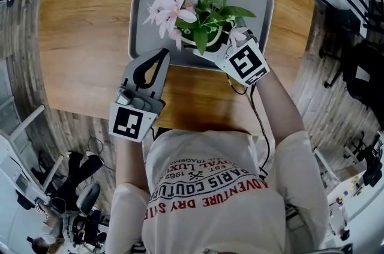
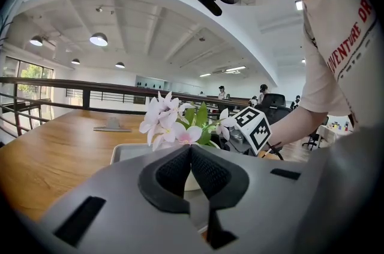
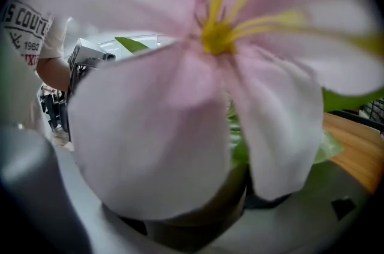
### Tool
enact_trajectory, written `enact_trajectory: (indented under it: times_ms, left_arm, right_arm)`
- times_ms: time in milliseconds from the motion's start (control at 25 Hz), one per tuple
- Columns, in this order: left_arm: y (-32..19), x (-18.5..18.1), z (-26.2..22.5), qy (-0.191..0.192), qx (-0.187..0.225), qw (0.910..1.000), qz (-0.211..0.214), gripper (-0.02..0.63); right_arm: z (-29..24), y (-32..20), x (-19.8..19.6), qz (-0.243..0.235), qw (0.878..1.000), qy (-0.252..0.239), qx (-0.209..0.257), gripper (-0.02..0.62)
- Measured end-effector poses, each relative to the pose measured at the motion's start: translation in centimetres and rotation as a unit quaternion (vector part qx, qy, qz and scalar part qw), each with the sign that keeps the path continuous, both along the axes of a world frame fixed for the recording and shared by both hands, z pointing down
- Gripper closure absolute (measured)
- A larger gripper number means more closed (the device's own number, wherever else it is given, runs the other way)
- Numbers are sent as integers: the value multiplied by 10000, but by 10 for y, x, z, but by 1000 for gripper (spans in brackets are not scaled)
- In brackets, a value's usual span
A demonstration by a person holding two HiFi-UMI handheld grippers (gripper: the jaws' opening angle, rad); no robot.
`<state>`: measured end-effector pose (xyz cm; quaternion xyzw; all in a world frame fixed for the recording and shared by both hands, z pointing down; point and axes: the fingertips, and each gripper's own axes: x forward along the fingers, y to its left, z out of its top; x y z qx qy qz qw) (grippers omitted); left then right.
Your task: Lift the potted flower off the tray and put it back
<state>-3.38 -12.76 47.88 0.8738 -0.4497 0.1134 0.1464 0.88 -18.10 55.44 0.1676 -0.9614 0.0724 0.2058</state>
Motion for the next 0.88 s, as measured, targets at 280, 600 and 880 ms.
enact_trajectory:
  times_ms: [280, 600, 880]
  left_arm:
    - [4, -8, -18, -23, 76, 9999, 123, 592]
    - [11, -27, -63, 64, 686, 9964, 484, 592]
    - [20, -9, -117, 48, 1354, 9864, 933, 592]
  right_arm:
    - [-28, -4, 5, 603, 9981, -68, 90, 81]
    - [-87, 11, 11, 1343, 9896, -106, 509, 81]
    - [-144, 32, 67, 2350, 9680, 21, 882, 81]
